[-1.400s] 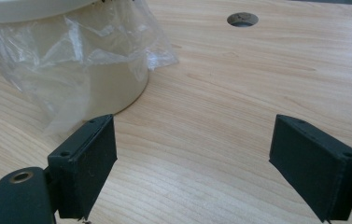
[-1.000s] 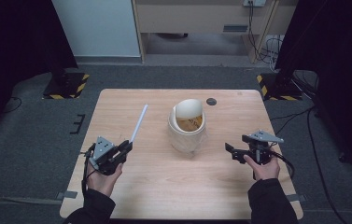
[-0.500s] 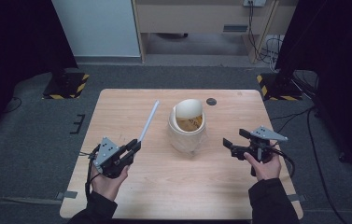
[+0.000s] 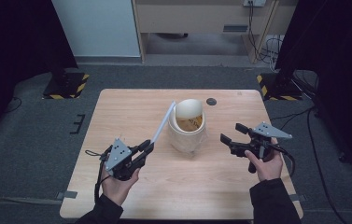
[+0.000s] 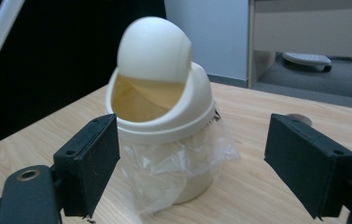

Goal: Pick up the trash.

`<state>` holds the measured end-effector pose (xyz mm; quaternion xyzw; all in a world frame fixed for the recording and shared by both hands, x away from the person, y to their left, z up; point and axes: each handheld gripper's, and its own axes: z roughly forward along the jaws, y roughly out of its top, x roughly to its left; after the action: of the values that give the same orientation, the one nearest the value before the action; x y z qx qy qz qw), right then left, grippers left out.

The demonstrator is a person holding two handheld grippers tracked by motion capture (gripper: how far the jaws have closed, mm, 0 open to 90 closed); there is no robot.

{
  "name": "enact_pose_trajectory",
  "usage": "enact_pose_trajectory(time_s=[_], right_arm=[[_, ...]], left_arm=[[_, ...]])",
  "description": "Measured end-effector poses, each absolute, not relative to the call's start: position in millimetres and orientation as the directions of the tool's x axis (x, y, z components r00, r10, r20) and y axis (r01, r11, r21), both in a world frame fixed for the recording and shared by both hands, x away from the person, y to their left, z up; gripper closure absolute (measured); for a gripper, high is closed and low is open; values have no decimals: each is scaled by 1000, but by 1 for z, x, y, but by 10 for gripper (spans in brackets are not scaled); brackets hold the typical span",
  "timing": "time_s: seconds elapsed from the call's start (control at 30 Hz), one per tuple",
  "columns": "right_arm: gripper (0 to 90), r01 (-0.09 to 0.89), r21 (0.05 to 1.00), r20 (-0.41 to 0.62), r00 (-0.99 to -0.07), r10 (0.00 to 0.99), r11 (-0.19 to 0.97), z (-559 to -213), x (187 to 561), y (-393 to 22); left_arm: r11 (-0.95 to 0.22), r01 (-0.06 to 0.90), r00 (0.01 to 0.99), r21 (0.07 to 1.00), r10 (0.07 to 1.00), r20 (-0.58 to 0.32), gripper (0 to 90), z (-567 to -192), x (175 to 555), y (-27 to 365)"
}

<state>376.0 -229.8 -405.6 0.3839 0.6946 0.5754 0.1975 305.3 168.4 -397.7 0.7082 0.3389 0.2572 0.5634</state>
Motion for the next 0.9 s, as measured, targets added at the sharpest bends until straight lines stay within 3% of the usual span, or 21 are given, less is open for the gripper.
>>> enact_pose_trajectory(time_s=[0.9], right_arm=[[226, 268, 963, 203, -731, 651, 0, -386, 367, -204]], left_arm=[[-187, 155, 729, 970, 684, 16, 787, -407, 308, 111]])
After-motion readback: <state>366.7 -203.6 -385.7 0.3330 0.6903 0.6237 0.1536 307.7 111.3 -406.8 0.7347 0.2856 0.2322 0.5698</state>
